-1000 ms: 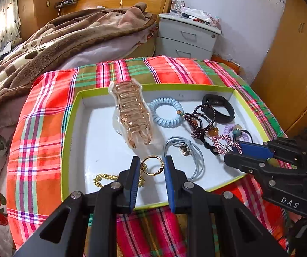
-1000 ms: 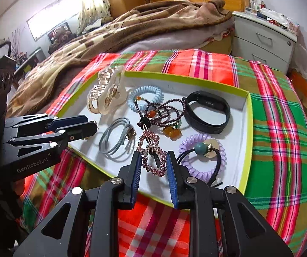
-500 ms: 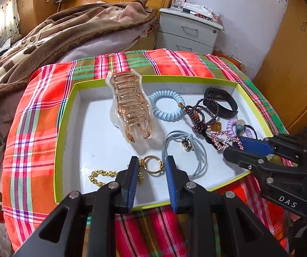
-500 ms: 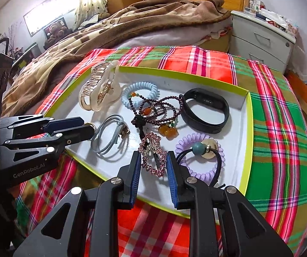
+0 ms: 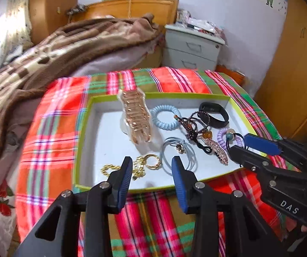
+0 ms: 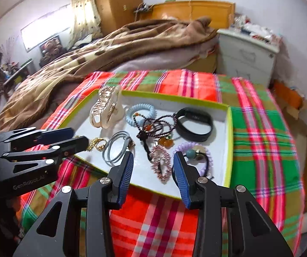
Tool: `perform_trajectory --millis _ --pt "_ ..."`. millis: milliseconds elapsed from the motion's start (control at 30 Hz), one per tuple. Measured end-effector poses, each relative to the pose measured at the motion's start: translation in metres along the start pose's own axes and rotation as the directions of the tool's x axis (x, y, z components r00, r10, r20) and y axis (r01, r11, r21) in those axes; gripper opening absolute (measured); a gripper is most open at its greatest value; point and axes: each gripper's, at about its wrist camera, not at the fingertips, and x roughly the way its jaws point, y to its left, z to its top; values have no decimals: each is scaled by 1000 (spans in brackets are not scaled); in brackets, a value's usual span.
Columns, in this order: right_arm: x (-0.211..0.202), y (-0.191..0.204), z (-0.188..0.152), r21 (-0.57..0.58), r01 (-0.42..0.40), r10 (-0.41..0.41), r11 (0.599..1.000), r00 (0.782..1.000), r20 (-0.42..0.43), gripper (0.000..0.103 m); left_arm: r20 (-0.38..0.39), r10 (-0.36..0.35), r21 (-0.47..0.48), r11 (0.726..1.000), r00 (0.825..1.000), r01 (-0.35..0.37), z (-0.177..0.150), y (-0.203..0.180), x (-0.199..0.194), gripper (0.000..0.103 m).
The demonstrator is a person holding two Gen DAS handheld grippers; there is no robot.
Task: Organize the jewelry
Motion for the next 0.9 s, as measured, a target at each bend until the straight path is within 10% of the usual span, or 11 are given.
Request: perform_trajectory --millis 400,900 --pt "-36 18 -21 66 95 -101 993 990 97 40 92 153 -32 988 984 -151 -28 -8 -39 40" --pt "-46 20 -31 102 90 -101 991 988 113 40 103 158 -58 987 982 -153 -40 -13 -50 40"
